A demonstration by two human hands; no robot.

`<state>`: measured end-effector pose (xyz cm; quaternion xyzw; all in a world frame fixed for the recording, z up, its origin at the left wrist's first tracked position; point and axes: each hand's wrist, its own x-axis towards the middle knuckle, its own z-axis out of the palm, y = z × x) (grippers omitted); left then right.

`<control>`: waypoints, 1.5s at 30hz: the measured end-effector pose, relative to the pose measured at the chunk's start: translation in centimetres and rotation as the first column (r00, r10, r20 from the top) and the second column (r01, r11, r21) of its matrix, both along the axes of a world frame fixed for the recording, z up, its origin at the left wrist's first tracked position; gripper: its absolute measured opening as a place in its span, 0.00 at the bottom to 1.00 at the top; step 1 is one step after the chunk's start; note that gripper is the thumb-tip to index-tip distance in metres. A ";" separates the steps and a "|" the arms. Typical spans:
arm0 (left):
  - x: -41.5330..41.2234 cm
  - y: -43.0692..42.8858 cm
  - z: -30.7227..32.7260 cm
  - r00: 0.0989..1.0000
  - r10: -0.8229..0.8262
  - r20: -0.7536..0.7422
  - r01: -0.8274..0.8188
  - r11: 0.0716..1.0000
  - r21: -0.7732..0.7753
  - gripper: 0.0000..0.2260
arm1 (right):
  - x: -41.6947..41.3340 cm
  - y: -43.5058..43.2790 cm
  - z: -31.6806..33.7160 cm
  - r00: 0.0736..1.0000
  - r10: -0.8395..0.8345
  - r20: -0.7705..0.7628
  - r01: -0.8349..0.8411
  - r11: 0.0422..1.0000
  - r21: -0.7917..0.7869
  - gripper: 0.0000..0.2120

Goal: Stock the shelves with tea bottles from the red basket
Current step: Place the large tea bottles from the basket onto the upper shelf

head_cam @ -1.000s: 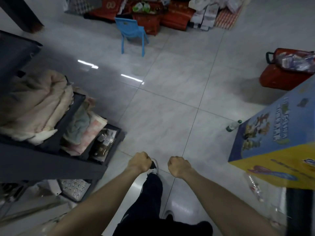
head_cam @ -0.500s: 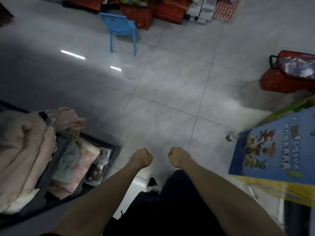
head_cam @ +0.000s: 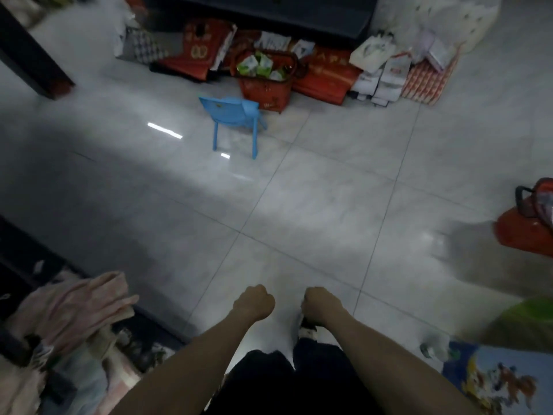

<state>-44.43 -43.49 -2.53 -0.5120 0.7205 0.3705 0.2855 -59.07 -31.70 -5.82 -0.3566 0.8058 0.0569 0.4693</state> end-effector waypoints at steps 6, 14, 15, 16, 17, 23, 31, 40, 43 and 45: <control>-9.8 -8.7 1.9 1.000 -0.012 -0.012 0.011 0.999 -0.037 0.16 | -10.2 -9.0 2.2 0.999 0.027 -0.046 -0.031 0.994 -0.105 0.16; -19.4 -22.6 -0.1 0.999 0.015 -0.031 -0.015 1.000 -0.022 0.12 | -19.3 -23.4 0.9 0.999 0.019 -0.041 -0.024 0.992 -0.122 0.18; -20.5 -24.7 -0.6 0.999 0.028 -0.038 -0.028 0.999 -0.016 0.12 | -20.3 -25.4 0.6 0.999 0.014 -0.041 -0.019 0.993 -0.120 0.18; -21.5 -26.7 -1.1 0.998 0.042 -0.048 -0.042 0.999 -0.006 0.12 | -21.4 -27.2 0.4 0.999 0.008 -0.043 -0.013 0.994 -0.112 0.17; -22.4 -28.6 -1.5 0.997 0.053 -0.055 -0.053 0.999 0.008 0.12 | -22.3 -29.1 0.1 0.999 -0.002 -0.042 -0.002 0.995 -0.102 0.17; -27.2 -39.4 -1.6 0.997 0.067 -0.025 -0.064 0.993 0.095 0.14 | -27.3 -40.2 0.1 0.998 -0.066 -0.016 0.064 0.995 -0.070 0.13; -36.2 -52.3 -0.5 1.000 -0.025 0.009 0.025 1.000 0.018 0.17 | -36.2 -53.0 1.5 0.993 -0.118 -0.008 0.117 0.990 -0.073 0.18; -50.2 -64.6 -1.4 0.999 0.006 0.039 -0.006 1.000 -0.014 0.17 | -50.9 -65.4 -0.1 0.998 -0.069 -0.007 0.068 0.995 -0.067 0.13; -54.4 -68.4 -0.7 0.997 0.038 0.067 -0.037 0.999 -0.019 0.17 | -55.2 -69.2 -0.2 0.999 -0.044 0.023 0.045 0.997 -0.062 0.13; -57.2 -71.0 -0.3 0.996 0.058 0.068 -0.056 0.998 -0.032 0.16 | -58.0 -71.9 -0.1 0.999 -0.031 0.044 0.034 0.997 -0.071 0.14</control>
